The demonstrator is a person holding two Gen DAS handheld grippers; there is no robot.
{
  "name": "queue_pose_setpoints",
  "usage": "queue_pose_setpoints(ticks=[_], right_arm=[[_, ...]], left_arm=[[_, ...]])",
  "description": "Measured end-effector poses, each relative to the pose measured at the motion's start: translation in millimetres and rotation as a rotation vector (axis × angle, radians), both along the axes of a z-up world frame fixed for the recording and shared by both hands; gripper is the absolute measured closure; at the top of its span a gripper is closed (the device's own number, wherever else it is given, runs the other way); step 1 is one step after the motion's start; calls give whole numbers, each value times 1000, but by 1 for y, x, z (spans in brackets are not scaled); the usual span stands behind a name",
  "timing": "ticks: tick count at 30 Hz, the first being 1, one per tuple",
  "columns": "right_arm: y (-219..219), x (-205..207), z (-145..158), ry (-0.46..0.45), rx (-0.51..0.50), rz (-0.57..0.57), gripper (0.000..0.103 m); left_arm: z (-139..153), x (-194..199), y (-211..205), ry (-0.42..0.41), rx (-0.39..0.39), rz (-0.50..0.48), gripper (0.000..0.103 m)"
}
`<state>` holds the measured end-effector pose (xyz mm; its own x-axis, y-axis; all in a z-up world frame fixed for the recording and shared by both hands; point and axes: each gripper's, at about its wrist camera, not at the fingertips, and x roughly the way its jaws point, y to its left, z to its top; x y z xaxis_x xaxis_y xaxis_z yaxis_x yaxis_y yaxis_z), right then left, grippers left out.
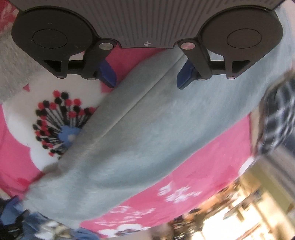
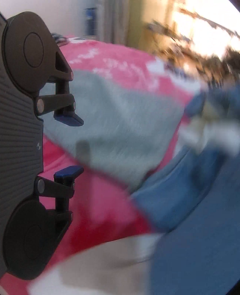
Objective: Fold clothes
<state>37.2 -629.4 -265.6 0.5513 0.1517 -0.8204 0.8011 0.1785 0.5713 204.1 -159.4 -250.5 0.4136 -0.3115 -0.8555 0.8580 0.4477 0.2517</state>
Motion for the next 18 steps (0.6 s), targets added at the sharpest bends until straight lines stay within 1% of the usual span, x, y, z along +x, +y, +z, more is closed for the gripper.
queue_pose_setpoints(ticks=[1,2,3,4,5,6,7,8,11,12,13,14,15,16,17,18], right_arm=[[1,-2,-12,-3,28,-45,53],[1,-4,-23,-6,57,-90,51],[1,-6,-29,-20,74,-123,51],[-1,-7,-32,-41,87,-149,53],[0,-9,-33,-57,93,-172,64],[0,-11,-31,-70,86,-186,77],[0,-13,-27,-79,71,-191,94],[0,-15,-23,-83,62,-202,95],[0,-19,-13,-73,39,-225,95],[-1,-18,-13,-55,37,-229,95],[-3,-17,-17,-42,46,-236,91],[-6,-15,-22,-33,59,-245,91],[-9,-14,-27,-25,71,-254,91],[-9,-10,-28,-19,68,-260,98],[-8,1,-18,-27,44,-253,98],[-9,15,-3,-62,17,-234,98]], left_arm=[[-1,-1,-4,-6,4,-23,43],[-2,-2,-8,-12,7,-47,49],[-1,-2,-10,-10,2,-60,52],[-1,-2,-11,-4,-6,-68,64],[-1,-2,-11,2,-12,-75,76],[0,-3,-10,3,-18,-80,81],[1,-4,-9,2,-24,-84,90],[4,-6,-8,-1,-32,-91,95],[14,-9,-3,-3,-61,-119,100],[14,-9,-2,6,-66,-123,100],[14,-8,-2,16,-70,-126,100],[12,-8,-2,22,-69,-126,101],[10,-7,-3,20,-66,-127,102],[12,-6,-3,10,-77,-123,103],[16,-5,-2,-2,-92,-117,103],[24,-1,0,-13,-121,-100,103]])
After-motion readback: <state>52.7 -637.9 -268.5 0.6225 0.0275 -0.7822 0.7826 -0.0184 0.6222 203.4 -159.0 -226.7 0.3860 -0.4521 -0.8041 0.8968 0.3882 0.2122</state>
